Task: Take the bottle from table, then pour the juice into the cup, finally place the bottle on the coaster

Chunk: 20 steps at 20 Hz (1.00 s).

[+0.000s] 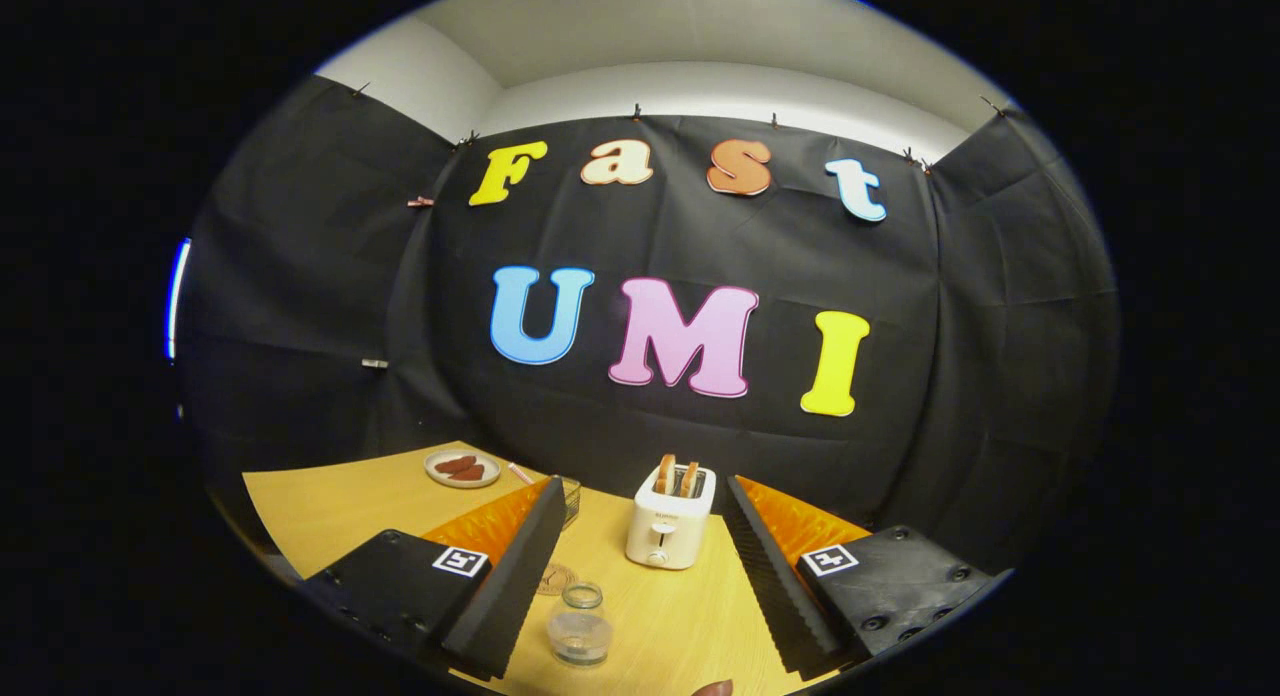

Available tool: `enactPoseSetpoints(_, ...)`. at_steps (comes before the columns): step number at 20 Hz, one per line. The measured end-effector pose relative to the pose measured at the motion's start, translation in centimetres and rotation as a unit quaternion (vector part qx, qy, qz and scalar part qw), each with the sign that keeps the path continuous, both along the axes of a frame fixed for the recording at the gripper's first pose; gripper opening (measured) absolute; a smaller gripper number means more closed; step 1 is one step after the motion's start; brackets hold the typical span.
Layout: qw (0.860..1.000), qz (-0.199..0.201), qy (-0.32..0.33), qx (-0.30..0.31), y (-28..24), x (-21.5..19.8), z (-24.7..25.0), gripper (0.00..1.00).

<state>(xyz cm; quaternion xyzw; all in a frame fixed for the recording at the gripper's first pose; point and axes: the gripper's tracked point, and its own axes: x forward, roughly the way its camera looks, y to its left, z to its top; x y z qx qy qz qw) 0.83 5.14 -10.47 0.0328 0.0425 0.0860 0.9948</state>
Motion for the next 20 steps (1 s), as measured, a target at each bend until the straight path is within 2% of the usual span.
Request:
enactPoseSetpoints(3, 1.000, 0.009, 0.014, -0.004, 1.2, -0.8, -3.1, 0.97)
enactPoseSetpoints(8, 0.999, 0.003, 0.052, -0.001, 2.4, -1.4, -8.4, 0.98)
enactPoseSetpoints(15, 0.996, 0.013, 0.082, -0.012, 5.5, -1.4, -13.3, 0.98)
enactPoseSetpoints(20, 0.995, 0.003, 0.104, -0.005, 6.4, -1.3, -17.5, 0.98)
